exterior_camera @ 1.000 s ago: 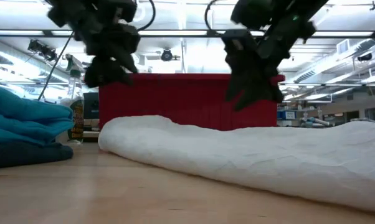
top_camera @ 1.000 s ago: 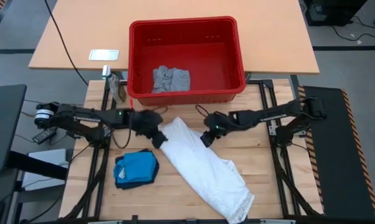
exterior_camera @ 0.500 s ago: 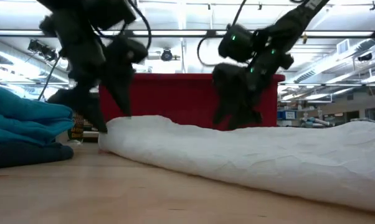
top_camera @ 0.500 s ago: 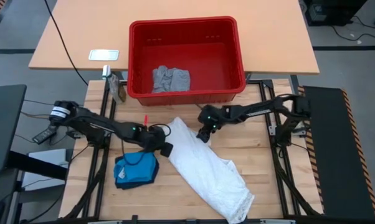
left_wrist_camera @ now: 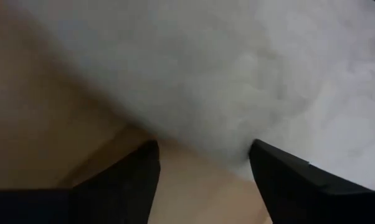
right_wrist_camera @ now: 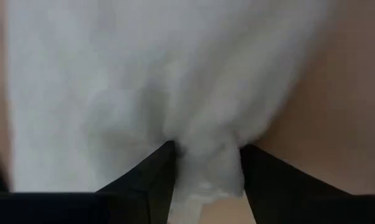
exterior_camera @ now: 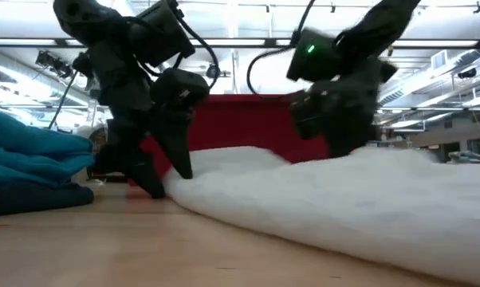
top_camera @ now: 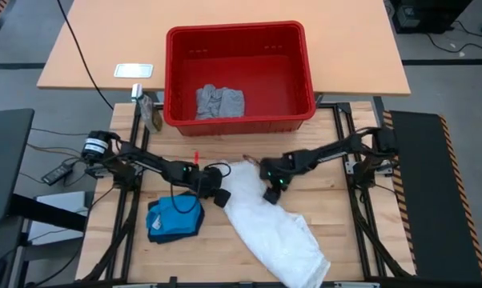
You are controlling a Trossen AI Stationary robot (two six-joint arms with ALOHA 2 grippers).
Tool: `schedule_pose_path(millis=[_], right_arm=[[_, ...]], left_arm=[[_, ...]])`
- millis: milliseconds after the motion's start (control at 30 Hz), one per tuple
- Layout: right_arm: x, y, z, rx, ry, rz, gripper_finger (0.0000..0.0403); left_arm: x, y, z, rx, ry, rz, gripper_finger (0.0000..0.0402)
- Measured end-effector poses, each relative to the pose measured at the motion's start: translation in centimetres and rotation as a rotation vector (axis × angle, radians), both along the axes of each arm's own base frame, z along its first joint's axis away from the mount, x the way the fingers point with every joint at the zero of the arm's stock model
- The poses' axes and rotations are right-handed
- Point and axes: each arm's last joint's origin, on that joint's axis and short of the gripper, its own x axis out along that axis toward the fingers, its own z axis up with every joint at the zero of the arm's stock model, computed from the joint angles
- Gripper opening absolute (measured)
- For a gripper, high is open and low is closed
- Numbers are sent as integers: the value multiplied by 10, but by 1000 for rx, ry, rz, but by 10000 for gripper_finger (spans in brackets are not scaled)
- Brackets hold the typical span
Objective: Fold laundry
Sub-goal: Fold the white shirt
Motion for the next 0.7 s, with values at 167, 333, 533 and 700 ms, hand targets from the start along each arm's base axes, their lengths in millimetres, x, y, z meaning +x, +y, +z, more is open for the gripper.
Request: schedule_pose_path(millis=[167,333,533,700], right_arm=[[-12,18,20,-54,7,7,190],[-23,-1,40,-181,4,-128,222],[-16,-36,42,-225,-115,-214,286],[-7,-47,18,-181,-174,-180,334]], left_arm=[[1,9,0,7,-8,-32,225],[1,11,1,-69,1,38,221],[1,15,1,-66,-1,56,228],[3,22,2,5,-37,-5,229]])
